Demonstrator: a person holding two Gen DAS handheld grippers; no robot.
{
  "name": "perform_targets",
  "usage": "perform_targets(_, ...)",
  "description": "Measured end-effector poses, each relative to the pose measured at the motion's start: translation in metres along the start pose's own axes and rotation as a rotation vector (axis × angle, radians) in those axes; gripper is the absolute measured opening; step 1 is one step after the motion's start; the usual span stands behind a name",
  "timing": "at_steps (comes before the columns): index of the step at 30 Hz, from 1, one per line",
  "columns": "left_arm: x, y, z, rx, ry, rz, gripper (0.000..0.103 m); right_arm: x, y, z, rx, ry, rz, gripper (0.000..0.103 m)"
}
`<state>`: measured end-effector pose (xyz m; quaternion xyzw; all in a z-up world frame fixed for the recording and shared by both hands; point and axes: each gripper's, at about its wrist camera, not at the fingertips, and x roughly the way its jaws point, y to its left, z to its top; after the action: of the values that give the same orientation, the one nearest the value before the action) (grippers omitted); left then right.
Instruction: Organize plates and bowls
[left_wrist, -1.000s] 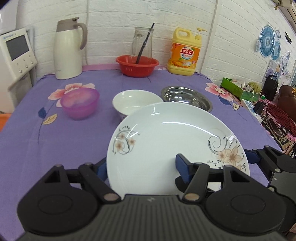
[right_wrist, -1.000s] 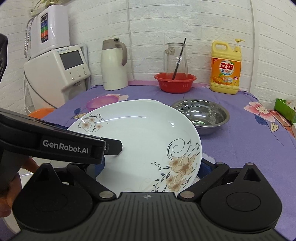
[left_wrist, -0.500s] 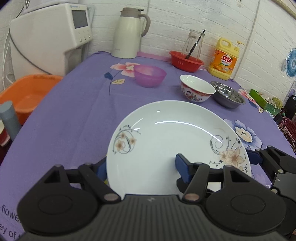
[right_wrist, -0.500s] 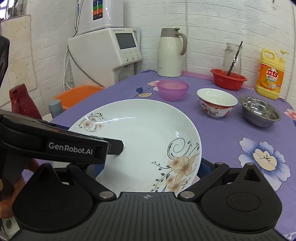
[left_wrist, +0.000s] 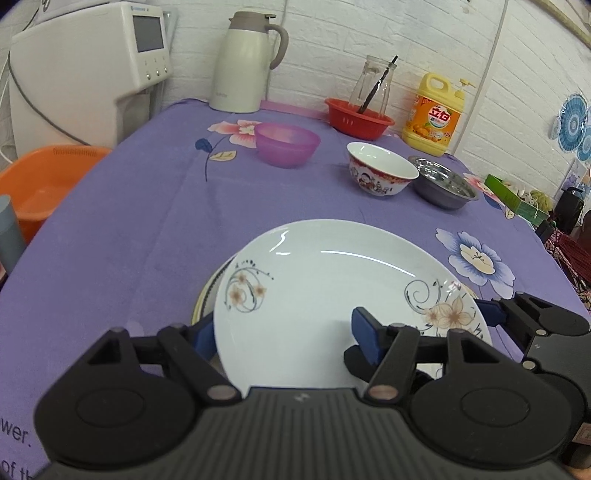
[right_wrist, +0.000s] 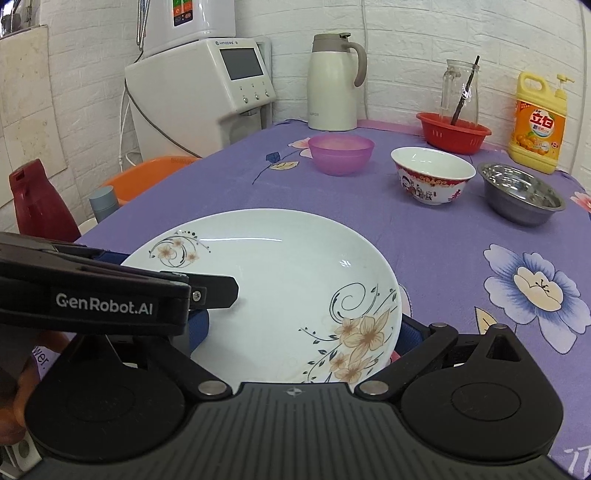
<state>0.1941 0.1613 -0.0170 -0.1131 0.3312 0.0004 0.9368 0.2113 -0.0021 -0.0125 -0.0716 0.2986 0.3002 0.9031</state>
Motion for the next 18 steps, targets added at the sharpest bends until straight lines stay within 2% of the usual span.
perform_targets(3,-0.001,0.001,0.002,0.001,0.011,-0.012,0.07,0.001,-0.002,-0.001,-0.001,-0.006,0.011,0.103)
perform_targets(6,-0.003,0.006,0.006,-0.036,0.026,-0.031,0.07,0.002,-0.003,-0.001,0.005,-0.004,0.029,0.103)
perform_targets(9,-0.004,0.007,0.009,-0.022,0.039,-0.037,0.07,0.003,-0.004,-0.001,0.006,-0.003,0.039,0.103)
perform_targets(18,-0.005,-0.009,0.01,0.124,0.029,0.078,0.07,0.003,-0.007,0.0,-0.013,-0.015,0.034,0.103)
